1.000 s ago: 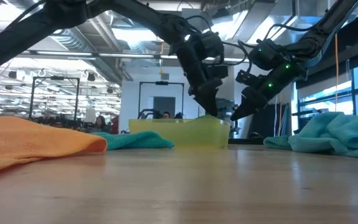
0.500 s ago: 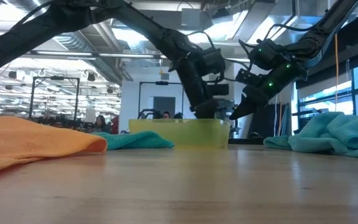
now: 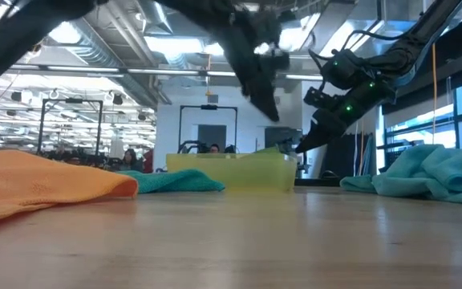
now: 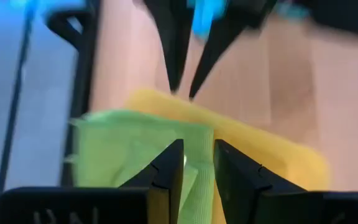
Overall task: Fold microfiber towels
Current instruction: Put the green microfiber cloth into the yellow bin
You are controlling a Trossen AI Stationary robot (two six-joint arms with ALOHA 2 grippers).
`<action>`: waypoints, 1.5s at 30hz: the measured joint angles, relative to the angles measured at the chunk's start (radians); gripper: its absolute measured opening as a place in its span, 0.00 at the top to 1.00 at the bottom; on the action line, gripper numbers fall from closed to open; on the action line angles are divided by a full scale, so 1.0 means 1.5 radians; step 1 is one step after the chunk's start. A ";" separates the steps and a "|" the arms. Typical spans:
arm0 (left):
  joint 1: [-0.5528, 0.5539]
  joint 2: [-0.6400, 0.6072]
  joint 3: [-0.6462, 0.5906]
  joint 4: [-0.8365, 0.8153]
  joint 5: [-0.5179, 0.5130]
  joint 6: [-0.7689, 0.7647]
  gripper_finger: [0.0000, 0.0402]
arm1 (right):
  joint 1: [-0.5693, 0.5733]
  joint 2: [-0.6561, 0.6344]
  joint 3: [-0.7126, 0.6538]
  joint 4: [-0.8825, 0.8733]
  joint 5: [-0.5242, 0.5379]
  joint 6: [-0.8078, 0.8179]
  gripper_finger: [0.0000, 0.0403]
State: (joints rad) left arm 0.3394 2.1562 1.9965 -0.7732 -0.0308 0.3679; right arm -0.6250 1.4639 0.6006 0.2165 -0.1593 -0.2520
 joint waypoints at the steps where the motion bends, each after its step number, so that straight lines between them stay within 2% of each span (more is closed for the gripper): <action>1: -0.001 -0.017 -0.001 -0.004 0.002 -0.003 0.81 | 0.000 0.000 0.000 0.001 0.000 0.000 0.82; 5: -0.015 -0.074 -0.036 0.008 0.013 -0.012 0.83 | 0.006 -0.001 0.021 -0.021 -0.031 0.002 0.82; 10: -0.057 -0.091 -0.130 0.037 0.015 -0.017 0.85 | 0.035 0.003 0.091 -0.113 -0.036 -0.042 0.85; 14: -0.085 -0.152 -0.244 0.181 0.012 -0.038 0.89 | 0.057 0.024 0.149 -0.196 -0.035 -0.098 0.91; 20: -0.082 -0.270 -0.468 0.421 -0.020 -0.110 0.94 | 0.058 0.076 0.218 -0.267 -0.036 -0.135 0.99; 24: -0.078 -0.284 -0.584 0.481 -0.030 -0.142 0.96 | 0.064 0.127 0.278 -0.324 -0.044 -0.157 0.98; 27: -0.078 -0.285 -0.629 0.536 -0.032 -0.163 0.98 | 0.077 0.183 0.335 -0.392 -0.038 -0.189 0.99; 34: -0.086 -0.286 -0.712 0.716 -0.012 -0.184 1.00 | 0.097 0.301 0.476 -0.541 0.050 -0.222 0.99; 37: -0.095 -0.285 -0.761 0.778 -0.017 -0.184 1.00 | 0.097 0.325 0.523 -0.578 0.074 -0.225 0.99; 40: -0.104 -0.285 -0.805 0.864 -0.023 -0.185 1.00 | 0.097 0.340 0.558 -0.612 0.129 -0.242 0.99; 45: -0.106 -0.285 -0.842 0.894 -0.037 -0.197 1.00 | 0.097 0.360 0.599 -0.665 0.185 -0.263 0.99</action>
State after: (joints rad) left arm 0.1798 1.7290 0.7332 0.5674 -0.0861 0.0722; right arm -0.4791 2.0032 1.4989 -0.7811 0.1184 -0.6458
